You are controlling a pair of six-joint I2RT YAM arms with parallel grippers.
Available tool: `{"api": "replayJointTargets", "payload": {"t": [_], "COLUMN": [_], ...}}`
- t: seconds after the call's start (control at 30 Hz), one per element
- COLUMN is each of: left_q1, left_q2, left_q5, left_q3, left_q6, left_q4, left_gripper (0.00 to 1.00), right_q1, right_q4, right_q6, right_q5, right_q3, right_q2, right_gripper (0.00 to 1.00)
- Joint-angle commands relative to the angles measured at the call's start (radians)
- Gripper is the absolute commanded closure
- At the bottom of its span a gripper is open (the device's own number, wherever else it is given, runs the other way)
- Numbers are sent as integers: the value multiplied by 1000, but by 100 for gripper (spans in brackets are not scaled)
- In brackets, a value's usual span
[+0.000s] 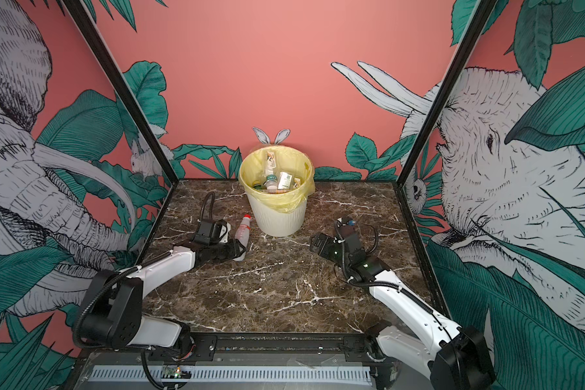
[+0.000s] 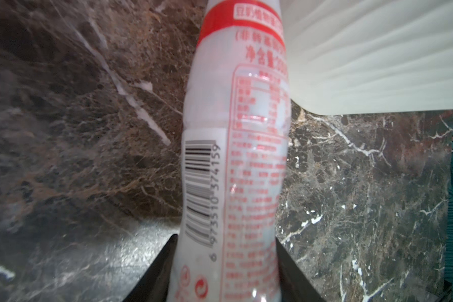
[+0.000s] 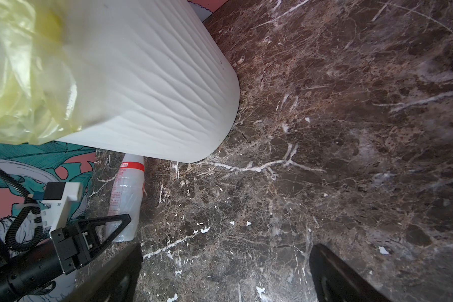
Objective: Throw the plastic bottles in the bin
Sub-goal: Pick up the plastic bottle from the center of the table.
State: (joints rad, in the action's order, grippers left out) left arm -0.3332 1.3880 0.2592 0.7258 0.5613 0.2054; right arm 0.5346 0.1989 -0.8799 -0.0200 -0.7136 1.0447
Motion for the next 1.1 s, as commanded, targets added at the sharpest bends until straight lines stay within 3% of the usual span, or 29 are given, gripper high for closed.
{"api": "replayJointTargets", "payload": {"t": [0.0,0.37,1.07], "left_q1": [-2,9,26], "left_q2": [-70,-234,-330], "left_q5": [-19,-13,33], "left_q3": [-34,-43,182], "left_q6": [15,18,-44], "left_q4": [33,99,313], "left_gripper": [49,51,50], "right_q1": [-5,-5,-5], "right_q4": [-25,-38,-21], "right_q6": [-7,-24,-41], "right_q5": [-2,-22,-20], "right_q3": [-30,-23,-9], "right_q2": [9,17,-18], "right_gripper": [1,1,1]}}
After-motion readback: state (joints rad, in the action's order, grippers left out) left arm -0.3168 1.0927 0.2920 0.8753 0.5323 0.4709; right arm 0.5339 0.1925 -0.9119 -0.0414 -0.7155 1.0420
